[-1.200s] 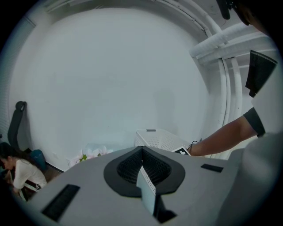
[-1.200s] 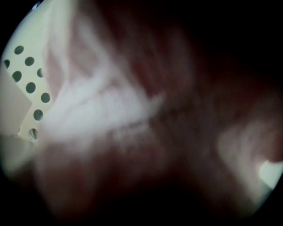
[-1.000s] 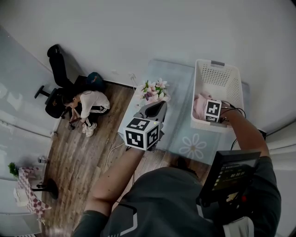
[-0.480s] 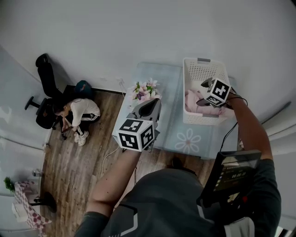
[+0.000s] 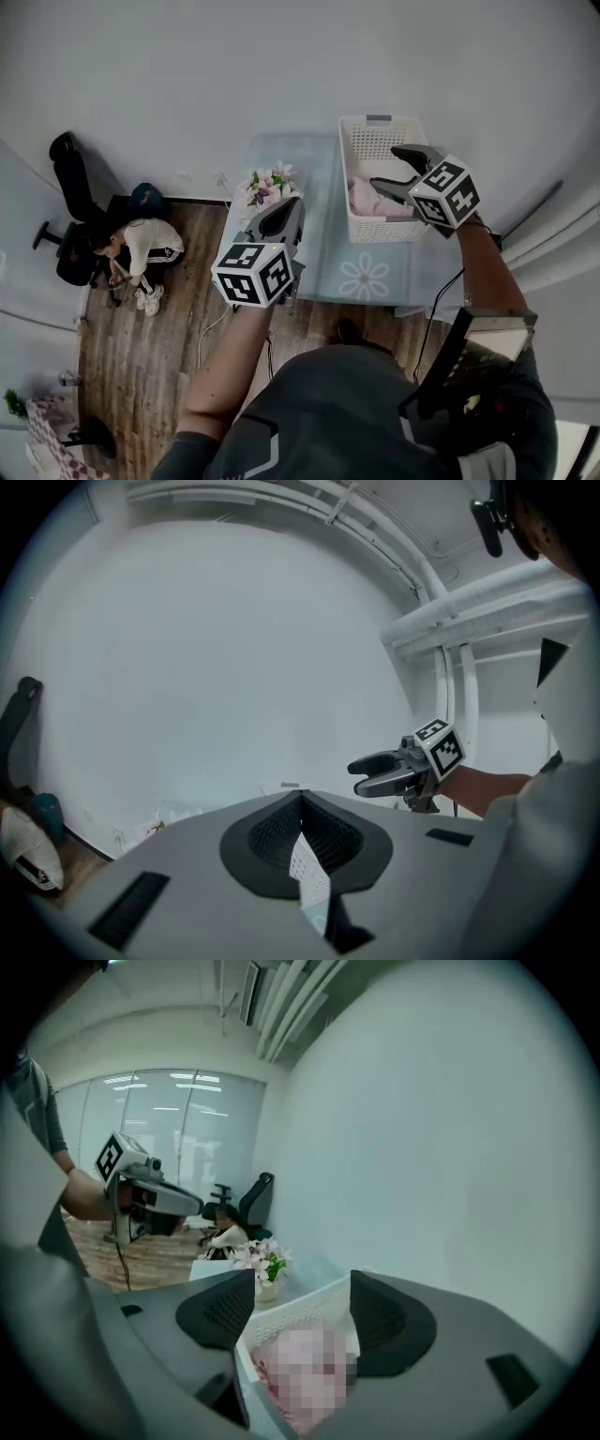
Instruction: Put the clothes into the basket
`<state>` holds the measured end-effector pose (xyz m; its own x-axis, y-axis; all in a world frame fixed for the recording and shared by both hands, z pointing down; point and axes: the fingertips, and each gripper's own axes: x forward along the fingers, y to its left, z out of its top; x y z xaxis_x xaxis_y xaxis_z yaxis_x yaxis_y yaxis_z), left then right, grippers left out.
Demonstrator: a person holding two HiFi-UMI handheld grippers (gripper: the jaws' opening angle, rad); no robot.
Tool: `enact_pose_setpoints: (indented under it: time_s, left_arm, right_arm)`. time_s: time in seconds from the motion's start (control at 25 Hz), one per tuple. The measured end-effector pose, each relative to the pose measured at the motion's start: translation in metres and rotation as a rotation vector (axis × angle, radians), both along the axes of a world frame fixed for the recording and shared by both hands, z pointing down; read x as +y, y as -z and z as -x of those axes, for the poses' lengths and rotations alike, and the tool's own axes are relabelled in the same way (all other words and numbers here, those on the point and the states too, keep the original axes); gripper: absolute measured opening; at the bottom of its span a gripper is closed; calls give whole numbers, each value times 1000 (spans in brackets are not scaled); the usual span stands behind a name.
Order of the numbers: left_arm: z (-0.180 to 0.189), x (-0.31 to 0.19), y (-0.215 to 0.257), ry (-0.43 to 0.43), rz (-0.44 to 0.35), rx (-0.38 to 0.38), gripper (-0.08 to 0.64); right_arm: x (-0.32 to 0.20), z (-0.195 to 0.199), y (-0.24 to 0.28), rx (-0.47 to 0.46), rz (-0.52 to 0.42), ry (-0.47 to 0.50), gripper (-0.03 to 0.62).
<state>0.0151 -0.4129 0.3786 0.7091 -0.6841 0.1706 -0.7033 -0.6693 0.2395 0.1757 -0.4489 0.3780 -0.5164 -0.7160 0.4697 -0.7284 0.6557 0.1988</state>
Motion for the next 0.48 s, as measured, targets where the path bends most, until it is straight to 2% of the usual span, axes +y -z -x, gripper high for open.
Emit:
enact_pose_setpoints:
  time_s: [0.12,0.28,0.48]
  left_arm:
    - [-1,8,5,-17,-20,3,9]
    - [3,20,18,-13,-59,-19,9]
    - [8,33,27,-8,-84,-12,9]
  right_arm:
    - [21,1,24,-83,-62,-73,260]
    - [50,4,57,-211,-125,-158,191]
    - [81,11,71,-262,-174,-226,127]
